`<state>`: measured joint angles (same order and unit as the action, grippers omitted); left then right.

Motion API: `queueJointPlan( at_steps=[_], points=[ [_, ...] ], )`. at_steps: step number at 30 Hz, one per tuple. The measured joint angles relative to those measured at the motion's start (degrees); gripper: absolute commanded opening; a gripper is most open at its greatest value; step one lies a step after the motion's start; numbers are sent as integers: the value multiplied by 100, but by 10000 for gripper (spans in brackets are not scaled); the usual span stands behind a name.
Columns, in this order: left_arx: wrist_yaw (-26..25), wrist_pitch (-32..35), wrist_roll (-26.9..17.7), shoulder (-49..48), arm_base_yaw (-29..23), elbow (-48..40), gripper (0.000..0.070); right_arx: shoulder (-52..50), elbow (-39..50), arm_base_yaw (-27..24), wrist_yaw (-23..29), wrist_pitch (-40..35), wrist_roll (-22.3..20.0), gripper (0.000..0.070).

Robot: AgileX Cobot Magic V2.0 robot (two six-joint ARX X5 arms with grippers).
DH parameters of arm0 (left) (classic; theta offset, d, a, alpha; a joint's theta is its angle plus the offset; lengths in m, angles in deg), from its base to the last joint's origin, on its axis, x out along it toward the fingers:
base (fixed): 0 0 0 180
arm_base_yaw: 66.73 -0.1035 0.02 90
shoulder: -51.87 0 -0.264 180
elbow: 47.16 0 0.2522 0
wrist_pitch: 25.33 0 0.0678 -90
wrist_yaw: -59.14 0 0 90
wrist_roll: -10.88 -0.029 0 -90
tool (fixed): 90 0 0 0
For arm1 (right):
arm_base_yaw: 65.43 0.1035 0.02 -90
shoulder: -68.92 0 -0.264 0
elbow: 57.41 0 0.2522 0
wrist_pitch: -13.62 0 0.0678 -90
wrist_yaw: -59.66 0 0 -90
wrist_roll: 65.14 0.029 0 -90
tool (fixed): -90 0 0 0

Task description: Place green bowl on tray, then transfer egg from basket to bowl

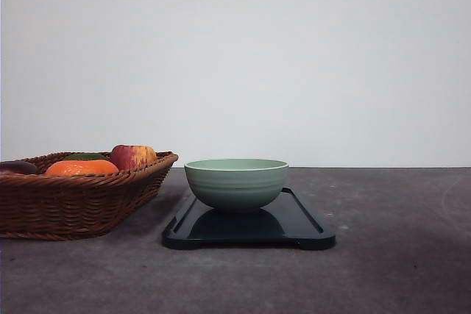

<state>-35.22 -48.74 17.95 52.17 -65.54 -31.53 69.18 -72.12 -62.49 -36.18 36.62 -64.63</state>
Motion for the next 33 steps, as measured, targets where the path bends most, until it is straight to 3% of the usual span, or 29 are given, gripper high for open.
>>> queueJointPlan(
  at_steps=[33],
  points=[
    [0, 0, 0, 1, 0, 0, 0, 0, 0, 0, -1, 0, 0, 21]
  ],
)
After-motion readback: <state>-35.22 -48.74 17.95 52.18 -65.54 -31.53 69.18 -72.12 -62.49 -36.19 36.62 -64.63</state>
